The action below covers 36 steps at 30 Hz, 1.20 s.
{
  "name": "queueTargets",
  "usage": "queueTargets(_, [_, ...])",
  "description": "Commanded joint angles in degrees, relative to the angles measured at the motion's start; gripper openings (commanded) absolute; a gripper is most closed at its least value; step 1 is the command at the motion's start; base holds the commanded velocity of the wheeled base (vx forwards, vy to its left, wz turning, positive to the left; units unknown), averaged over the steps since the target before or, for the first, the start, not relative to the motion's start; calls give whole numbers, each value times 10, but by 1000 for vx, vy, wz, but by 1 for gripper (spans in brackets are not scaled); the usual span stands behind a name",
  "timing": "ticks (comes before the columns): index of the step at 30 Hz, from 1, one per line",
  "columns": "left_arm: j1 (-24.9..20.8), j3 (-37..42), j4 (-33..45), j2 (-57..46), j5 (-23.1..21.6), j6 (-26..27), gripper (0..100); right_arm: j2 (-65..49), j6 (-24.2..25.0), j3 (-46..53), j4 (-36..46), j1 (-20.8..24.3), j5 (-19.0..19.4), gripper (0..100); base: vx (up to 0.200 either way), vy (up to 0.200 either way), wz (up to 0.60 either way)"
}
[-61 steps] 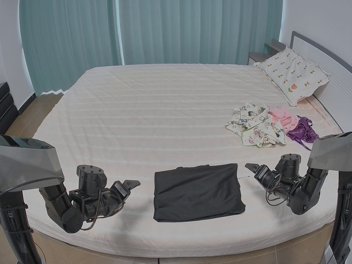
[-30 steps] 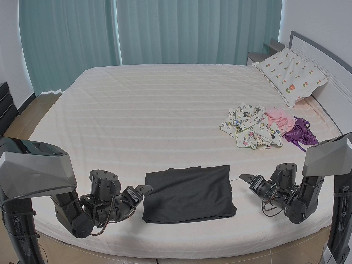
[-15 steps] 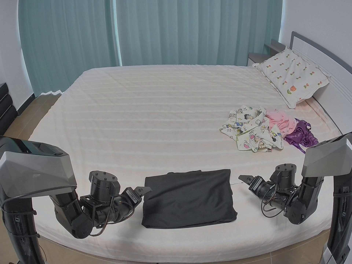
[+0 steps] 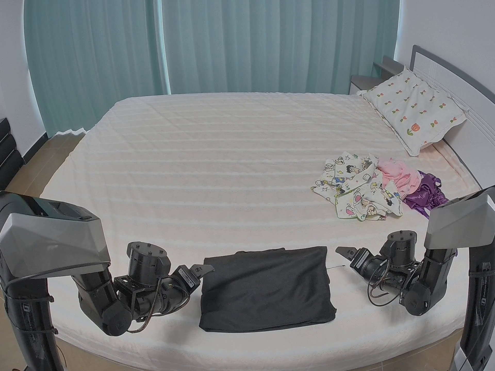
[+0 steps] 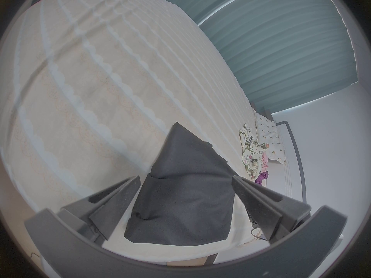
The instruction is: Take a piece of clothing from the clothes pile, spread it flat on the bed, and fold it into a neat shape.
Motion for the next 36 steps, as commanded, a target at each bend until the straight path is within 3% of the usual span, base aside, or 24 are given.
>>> queueTargets(1, [-1, 0, 0, 2, 0, 0, 100, 0, 0, 0, 1, 0, 0, 100, 0, -200, 0])
queueTargets(12, [-11, -6, 0, 14, 4, 11, 100, 2, 0, 1, 1, 0, 0, 100, 0, -18, 0])
queueTargets(16, [-10, -8, 3, 22, 18, 56, 100, 2, 0, 4, 0, 0, 0, 100, 0, 0, 0])
queueTargets(18, [2, -11, 7, 26, 42, 105, 100, 1, 1, 7, 0, 0, 1, 100, 0, 0, 0])
queueTargets(24, [31, -30, 11, 79, 44, 229, 100, 0, 0, 14, -2, -1, 2, 100, 0, 0, 0])
queueTargets(36, [17, -83, -1, 129, 48, 267, 100, -3, -1, 9, -2, -11, 0, 100, 0, 0, 0])
